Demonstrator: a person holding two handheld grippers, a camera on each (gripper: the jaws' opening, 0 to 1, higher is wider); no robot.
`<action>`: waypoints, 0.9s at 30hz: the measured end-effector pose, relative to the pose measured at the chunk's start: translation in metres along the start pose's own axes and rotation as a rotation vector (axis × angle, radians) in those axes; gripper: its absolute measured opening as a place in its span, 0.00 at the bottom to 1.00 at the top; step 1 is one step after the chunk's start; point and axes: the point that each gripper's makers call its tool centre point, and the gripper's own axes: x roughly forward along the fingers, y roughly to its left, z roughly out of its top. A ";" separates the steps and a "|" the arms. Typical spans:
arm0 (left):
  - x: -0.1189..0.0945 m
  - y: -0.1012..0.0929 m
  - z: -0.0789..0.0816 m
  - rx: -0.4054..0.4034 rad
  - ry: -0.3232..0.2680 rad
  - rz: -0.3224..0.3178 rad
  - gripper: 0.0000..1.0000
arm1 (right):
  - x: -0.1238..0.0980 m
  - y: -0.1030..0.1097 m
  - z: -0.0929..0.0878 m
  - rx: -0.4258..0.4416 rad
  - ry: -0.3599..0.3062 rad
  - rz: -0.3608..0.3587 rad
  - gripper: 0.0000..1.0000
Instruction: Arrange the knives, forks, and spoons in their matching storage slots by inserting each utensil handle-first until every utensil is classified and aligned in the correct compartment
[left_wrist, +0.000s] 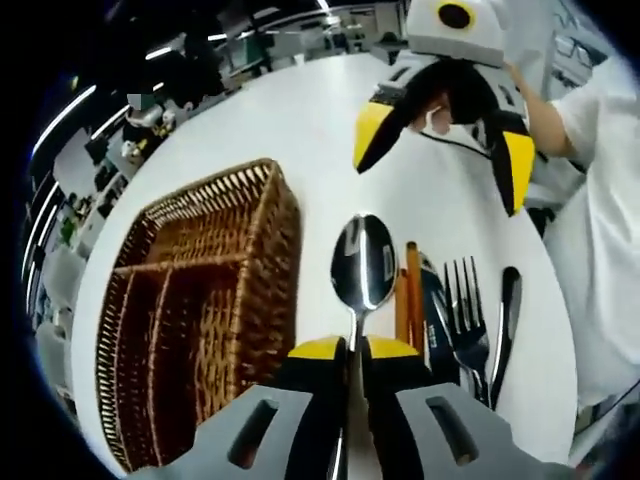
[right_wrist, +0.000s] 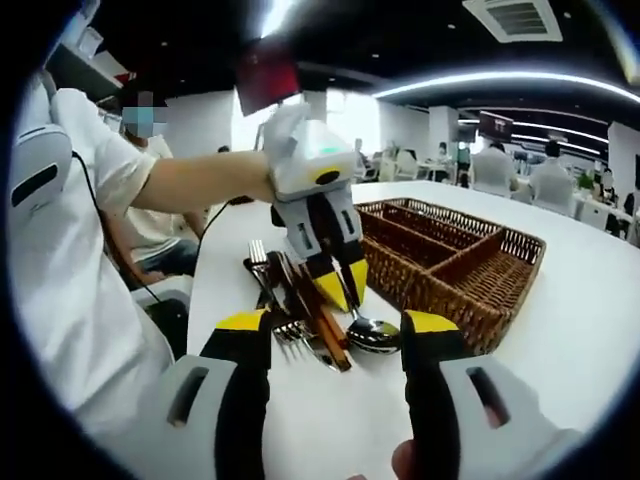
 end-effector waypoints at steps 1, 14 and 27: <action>0.000 -0.001 0.000 -0.001 0.001 -0.006 0.06 | 0.000 0.000 0.000 0.002 -0.001 0.000 0.54; 0.003 -0.002 0.002 0.036 0.045 -0.059 0.02 | -0.001 -0.001 -0.005 0.016 0.001 0.001 0.53; -0.005 0.002 -0.005 0.049 0.095 -0.037 0.01 | -0.001 0.000 -0.004 0.023 -0.010 0.002 0.53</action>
